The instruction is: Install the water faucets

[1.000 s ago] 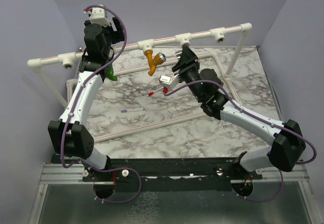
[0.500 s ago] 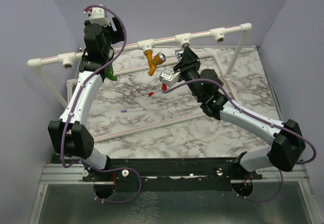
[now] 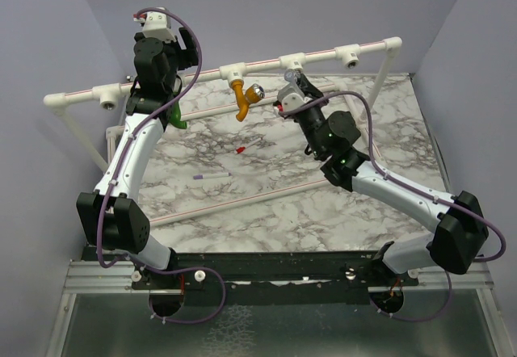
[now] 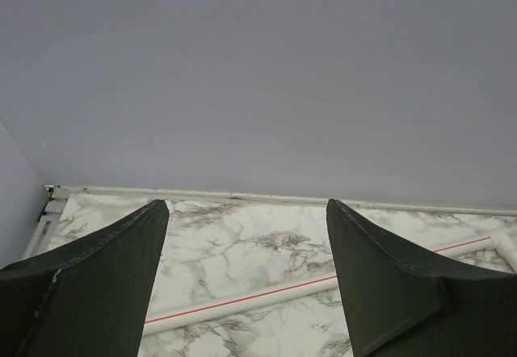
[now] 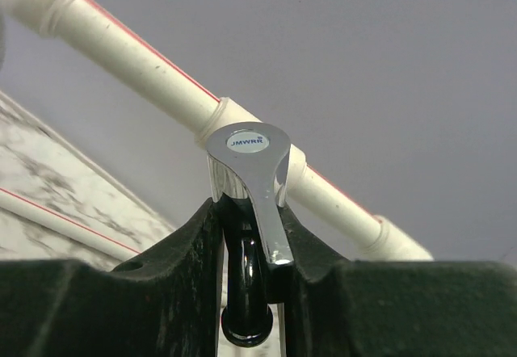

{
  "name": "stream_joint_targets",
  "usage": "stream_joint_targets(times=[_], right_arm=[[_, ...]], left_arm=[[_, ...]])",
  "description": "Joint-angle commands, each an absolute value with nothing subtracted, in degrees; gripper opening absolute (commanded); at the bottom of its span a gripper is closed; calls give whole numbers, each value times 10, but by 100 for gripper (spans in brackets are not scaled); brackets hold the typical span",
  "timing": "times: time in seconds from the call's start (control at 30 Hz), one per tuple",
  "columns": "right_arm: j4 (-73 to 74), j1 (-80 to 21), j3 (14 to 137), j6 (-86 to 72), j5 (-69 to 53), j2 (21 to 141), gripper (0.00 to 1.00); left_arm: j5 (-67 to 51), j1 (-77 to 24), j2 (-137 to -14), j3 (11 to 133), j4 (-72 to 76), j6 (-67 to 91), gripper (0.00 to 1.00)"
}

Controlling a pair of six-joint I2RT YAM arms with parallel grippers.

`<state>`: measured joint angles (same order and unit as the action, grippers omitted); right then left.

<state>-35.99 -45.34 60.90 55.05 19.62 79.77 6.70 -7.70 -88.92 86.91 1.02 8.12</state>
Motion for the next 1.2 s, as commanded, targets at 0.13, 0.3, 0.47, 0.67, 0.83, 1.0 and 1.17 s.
stream_joint_targets(times=[0.13,0.3,0.47,0.67,0.83,1.0,1.17], right_arm=[[-424,-460,596,168,263,787,1],[-401,-459,599,-1,296,786,1],[-375,-460,599,-167,343,774,1],[-319,-460,597,-363,399,761,1],[-230,-460,602,-522,438,746,1],[-118,-459,618,-682,425,737,0],[-90,-459,618,-750,390,739,0]], left_arm=[[59,-71,-949,813,-141,75,80],[58,-70,-950,813,-141,76,80],[57,-71,-949,814,-141,76,80],[55,-71,-949,814,-141,77,80],[57,-71,-947,814,-141,78,80],[55,-71,-948,814,-141,78,80],[55,-71,-947,814,-141,78,80]])
